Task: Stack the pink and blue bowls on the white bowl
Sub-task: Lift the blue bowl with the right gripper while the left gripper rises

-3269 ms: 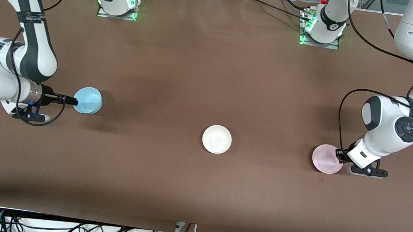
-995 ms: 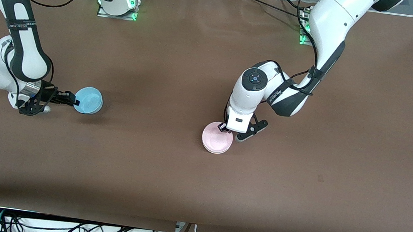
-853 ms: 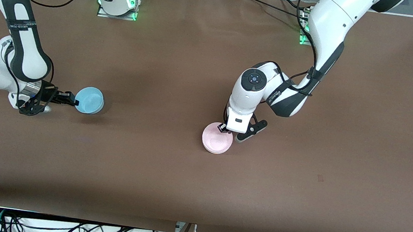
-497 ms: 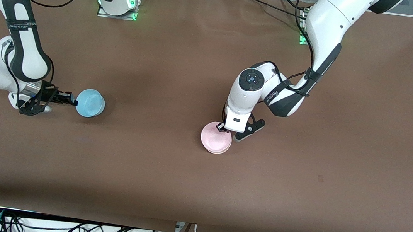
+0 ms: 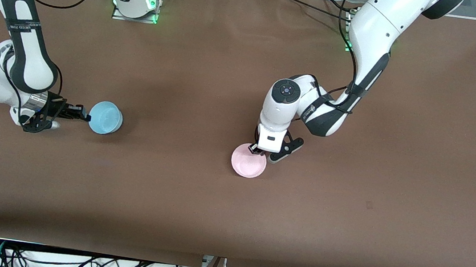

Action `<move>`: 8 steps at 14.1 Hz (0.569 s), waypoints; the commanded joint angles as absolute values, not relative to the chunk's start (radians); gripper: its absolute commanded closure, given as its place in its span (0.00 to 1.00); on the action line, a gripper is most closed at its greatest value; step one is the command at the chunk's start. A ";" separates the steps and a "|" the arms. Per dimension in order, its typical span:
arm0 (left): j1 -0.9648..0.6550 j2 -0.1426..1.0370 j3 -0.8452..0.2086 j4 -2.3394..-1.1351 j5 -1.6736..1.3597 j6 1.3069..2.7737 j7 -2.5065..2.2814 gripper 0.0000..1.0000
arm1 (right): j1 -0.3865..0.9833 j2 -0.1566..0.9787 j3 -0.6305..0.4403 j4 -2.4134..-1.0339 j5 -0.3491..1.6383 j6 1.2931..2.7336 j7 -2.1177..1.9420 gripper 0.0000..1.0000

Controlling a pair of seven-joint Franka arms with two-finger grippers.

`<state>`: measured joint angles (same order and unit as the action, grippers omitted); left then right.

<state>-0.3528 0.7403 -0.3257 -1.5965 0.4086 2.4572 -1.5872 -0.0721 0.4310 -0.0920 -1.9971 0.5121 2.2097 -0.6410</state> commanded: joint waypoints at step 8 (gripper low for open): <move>-0.367 0.752 -0.314 -1.571 0.439 2.464 -1.628 0.76 | -0.058 0.371 0.032 -1.898 0.534 2.092 -0.486 1.00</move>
